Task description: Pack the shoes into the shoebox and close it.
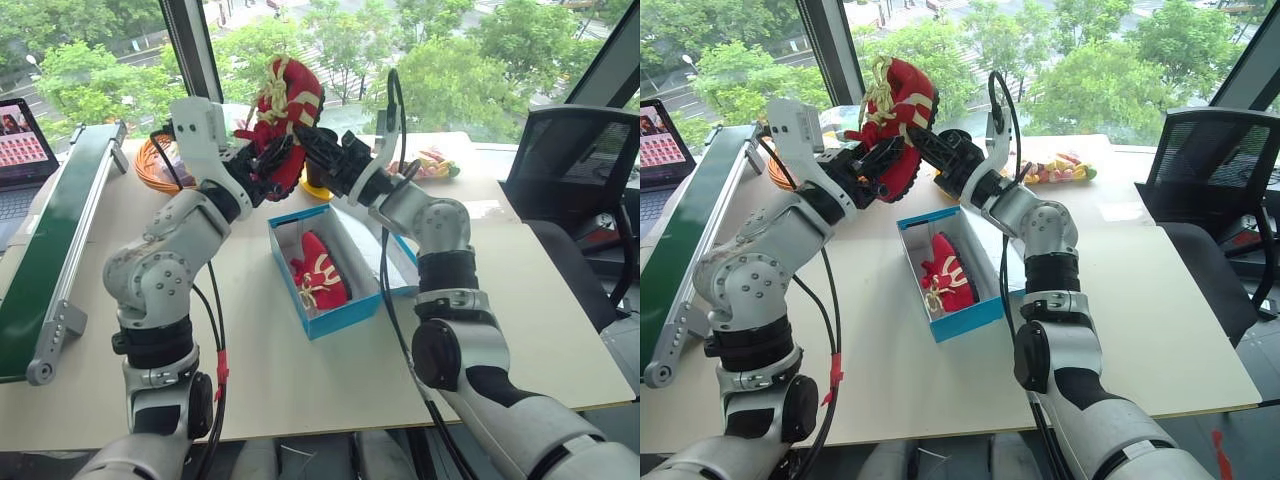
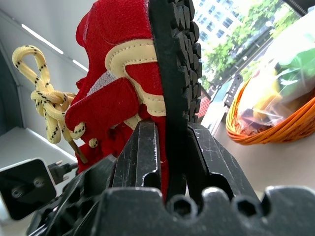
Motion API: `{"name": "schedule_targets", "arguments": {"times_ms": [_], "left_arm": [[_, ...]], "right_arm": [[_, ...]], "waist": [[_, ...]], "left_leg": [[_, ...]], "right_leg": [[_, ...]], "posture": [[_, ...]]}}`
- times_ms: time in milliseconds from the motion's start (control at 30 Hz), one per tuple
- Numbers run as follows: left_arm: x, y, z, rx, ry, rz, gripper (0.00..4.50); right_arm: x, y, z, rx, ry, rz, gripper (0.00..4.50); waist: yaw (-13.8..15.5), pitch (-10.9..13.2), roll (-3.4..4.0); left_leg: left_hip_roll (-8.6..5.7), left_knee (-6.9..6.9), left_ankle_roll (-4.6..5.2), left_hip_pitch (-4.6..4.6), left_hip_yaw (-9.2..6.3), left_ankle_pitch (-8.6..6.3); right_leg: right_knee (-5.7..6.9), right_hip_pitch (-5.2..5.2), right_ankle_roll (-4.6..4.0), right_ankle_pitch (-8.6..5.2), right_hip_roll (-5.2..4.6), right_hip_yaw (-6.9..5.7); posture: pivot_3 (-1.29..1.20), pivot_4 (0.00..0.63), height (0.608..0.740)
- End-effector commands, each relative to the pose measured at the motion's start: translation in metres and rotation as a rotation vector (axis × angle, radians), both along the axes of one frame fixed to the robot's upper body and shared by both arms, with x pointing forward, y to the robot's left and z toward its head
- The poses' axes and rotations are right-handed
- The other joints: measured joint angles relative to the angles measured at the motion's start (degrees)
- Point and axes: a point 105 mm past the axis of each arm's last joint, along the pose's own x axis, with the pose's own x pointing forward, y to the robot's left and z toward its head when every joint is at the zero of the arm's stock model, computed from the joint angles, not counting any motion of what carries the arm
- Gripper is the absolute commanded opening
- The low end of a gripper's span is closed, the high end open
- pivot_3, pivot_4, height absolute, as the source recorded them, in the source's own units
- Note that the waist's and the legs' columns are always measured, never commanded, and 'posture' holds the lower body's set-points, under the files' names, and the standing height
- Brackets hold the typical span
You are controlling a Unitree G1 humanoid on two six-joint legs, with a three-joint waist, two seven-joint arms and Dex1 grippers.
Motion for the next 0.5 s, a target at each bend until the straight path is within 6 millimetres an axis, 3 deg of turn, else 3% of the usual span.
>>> {"name": "schedule_targets", "arguments": {"times_ms": [33, 133, 267, 500], "left_arm": [[-0.022, -0.013, 0.002, 0.055, -0.018, -0.122, 3.51], [-0.034, -0.013, -0.017, 0.178, 0.018, -0.154, 3.51], [-0.038, 0.009, -0.038, 0.292, 0.067, -0.089, 3.51], [-0.047, 0.035, -0.065, 0.422, 0.132, -0.026, 3.51]], "right_arm": [[-0.006, -0.006, 0.030, -0.030, -0.143, -0.015, 0.32], [-0.009, -0.008, 0.032, -0.111, -0.181, 0.009, 0.32], [-0.008, -0.020, 0.025, -0.217, -0.179, 0.028, 0.32], [-0.011, -0.043, -0.010, -0.411, -0.120, 0.099, 0.32]], "waist": [[0.00, 0.00, 0.00], [-0.25, 0.00, 0.01], [-0.22, 0.04, 0.06], [0.12, 0.04, 0.07]], "left_leg": [[0.00, 0.00, 0.00, 0.00, 0.00, 0.00], [0.01, 0.00, 0.00, 0.03, 0.00, 0.00], [0.00, 0.00, 0.00, 0.03, 0.00, 0.00], [0.00, 0.00, 0.00, 0.07, 0.00, 0.00]], "right_leg": [[0.00, 0.00, 0.00, 0.00, 0.00, 0.00], [0.01, 0.01, 0.00, 0.00, 0.02, 0.01], [0.01, 0.01, 0.00, 0.00, 0.02, 0.02], [-0.34, 0.07, 0.00, -0.01, 0.02, 0.02]], "posture": [[0.00, 0.150, 0.738], [0.00, 0.150, 0.738], [0.00, 0.150, 0.738], [0.00, 0.150, 0.738]]}}
